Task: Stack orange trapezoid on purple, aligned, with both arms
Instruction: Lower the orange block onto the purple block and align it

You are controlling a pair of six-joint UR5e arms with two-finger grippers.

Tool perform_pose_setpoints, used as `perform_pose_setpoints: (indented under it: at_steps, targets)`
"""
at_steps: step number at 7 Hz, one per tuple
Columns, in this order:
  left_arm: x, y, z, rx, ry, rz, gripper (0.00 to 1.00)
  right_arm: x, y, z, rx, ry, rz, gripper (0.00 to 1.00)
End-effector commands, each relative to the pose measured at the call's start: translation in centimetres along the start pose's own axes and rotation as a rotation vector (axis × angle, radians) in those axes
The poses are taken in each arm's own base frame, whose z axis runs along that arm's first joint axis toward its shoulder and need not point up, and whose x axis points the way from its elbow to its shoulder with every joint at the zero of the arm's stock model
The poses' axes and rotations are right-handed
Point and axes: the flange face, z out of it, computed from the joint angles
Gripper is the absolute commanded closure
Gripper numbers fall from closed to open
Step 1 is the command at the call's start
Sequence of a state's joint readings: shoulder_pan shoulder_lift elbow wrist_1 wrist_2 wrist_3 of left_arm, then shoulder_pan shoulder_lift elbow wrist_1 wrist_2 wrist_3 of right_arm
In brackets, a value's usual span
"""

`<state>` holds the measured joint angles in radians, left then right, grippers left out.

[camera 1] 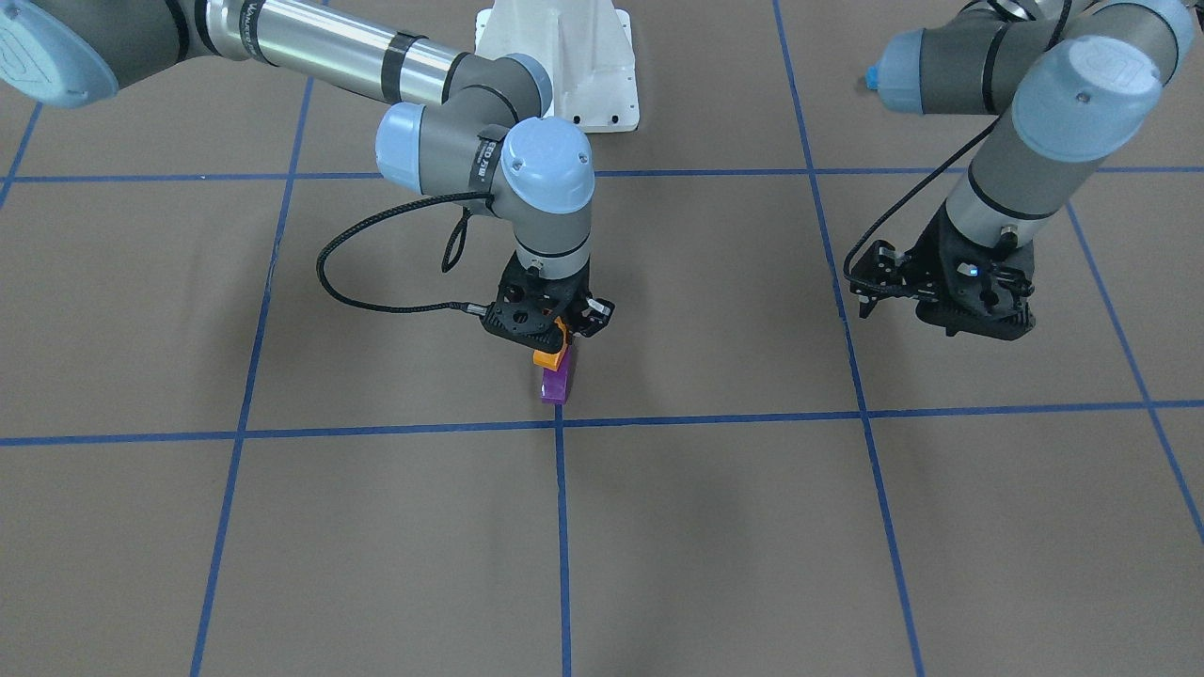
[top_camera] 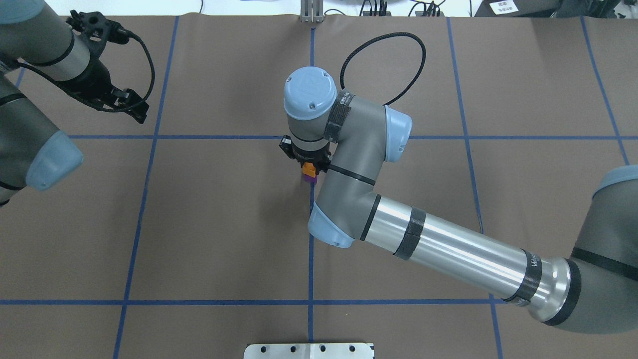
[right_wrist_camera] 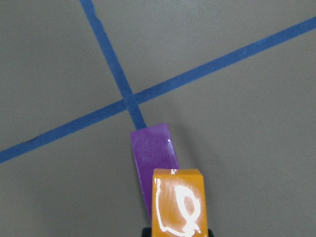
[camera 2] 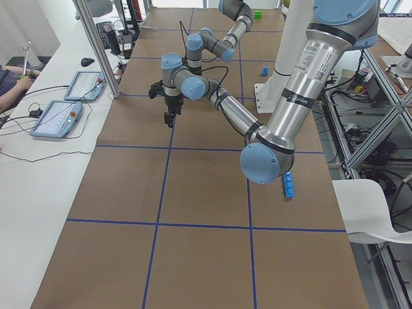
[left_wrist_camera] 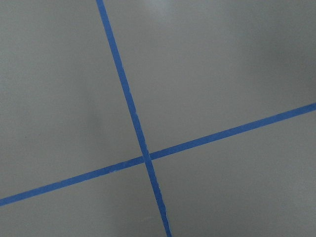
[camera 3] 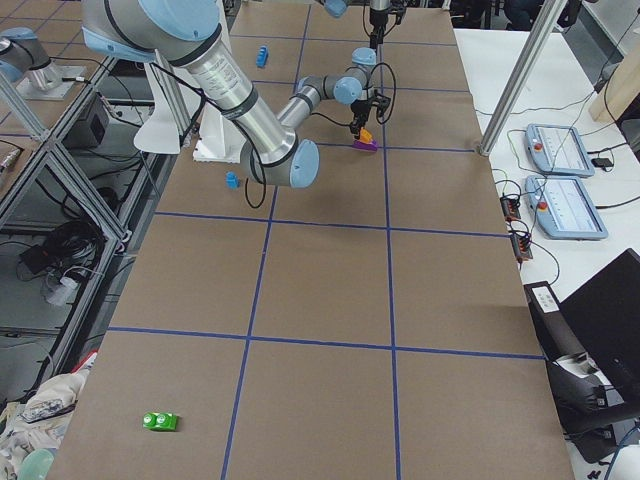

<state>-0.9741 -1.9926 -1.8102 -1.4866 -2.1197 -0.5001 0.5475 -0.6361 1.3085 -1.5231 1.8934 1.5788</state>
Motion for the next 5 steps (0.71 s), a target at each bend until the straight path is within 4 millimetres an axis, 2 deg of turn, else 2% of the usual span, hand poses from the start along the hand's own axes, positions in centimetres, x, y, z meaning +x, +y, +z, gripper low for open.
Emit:
perform_pose_setpoints:
  at_steps: [1, 2, 3, 4, 5]
  targets:
    - [-0.07, -0.03, 0.12, -0.001, -0.001, -0.002, 0.0, 0.02, 0.42, 0.64, 0.04, 0.006, -0.049, 1.0]
    - [-0.08, -0.02, 0.13, -0.003, -0.001, -0.002, 0.0, 0.04, 0.39, 0.72, 0.042, 0.007, -0.051, 1.0]
    - [-0.09, -0.03, 0.14, -0.002, -0.003, -0.002, 0.0, -0.12, 0.33, 0.5, 0.043, -0.003, -0.051, 0.91]
    - [-0.09, -0.03, 0.14, -0.002, -0.003, -0.002, 0.0, -0.24, 0.25, 0.37, 0.044, -0.024, -0.053, 0.17]
    - [-0.08, -0.02, 0.14, -0.003, -0.001, -0.003, 0.0, -0.34, 0.28, 0.27, 0.044, -0.027, -0.051, 0.0]
